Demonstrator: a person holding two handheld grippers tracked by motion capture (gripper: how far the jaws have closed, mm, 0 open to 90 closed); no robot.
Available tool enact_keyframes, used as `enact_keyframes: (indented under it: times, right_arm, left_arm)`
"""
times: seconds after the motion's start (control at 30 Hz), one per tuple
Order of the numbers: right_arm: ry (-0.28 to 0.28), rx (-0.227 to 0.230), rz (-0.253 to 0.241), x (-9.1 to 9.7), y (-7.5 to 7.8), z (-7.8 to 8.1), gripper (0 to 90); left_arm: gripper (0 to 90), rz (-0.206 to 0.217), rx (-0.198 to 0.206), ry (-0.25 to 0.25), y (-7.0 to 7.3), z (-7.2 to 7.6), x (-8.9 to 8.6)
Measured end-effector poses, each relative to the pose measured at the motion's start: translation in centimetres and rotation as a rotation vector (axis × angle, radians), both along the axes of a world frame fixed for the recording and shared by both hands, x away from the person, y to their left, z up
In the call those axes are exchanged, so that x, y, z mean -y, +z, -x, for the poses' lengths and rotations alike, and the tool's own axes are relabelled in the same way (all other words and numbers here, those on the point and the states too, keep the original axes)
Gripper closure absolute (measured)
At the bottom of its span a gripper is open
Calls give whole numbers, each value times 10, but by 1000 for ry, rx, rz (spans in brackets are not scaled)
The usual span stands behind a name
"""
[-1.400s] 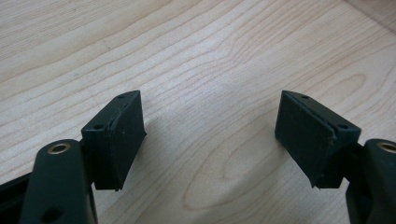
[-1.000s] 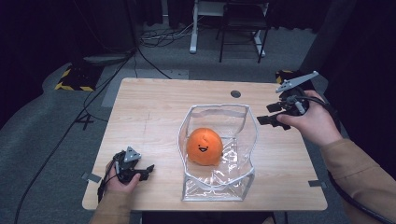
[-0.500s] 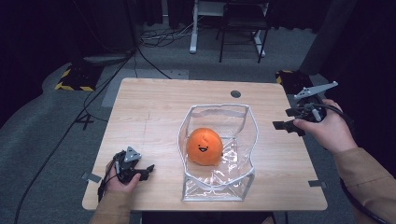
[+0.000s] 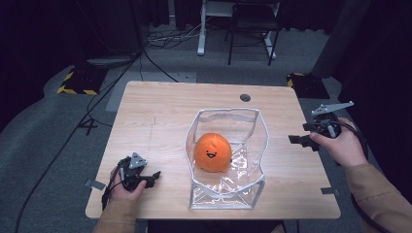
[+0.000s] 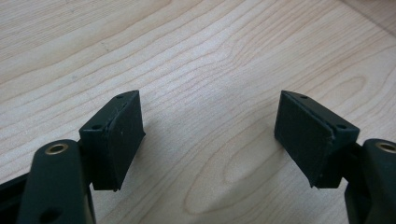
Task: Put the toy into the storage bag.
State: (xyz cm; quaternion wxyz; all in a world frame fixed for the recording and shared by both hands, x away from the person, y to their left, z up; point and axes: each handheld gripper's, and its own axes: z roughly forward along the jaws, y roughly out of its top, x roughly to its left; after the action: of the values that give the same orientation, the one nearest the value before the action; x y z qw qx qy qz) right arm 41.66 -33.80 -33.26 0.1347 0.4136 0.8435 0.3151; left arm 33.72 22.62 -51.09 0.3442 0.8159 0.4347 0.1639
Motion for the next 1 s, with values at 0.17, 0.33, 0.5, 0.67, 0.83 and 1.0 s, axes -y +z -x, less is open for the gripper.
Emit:
enact_keyframes:
  times: [0.17,0.33,0.5,0.67,0.83,1.0]
  right_arm:
    - [-16,-13,-17,7,-19,-1,184]
    - [-37,-26,-11,15,-43,1,185]
    - [-42,-1,-6,20,-63,4,184]
    - [-38,29,-36,23,-83,8,184]
    - [-33,54,-80,23,-99,13,184]
    - [-40,67,-91,26,-123,19,183]
  left_arm:
    - [242,0,1,0,0,0,0]
    - [241,-1,1,-1,0,0,0]
    - [241,-1,1,-1,0,0,0]
    - [241,-1,2,-1,0,0,0]
    - [241,-1,2,-2,0,0,0]
    - [241,-1,1,-1,0,0,0]
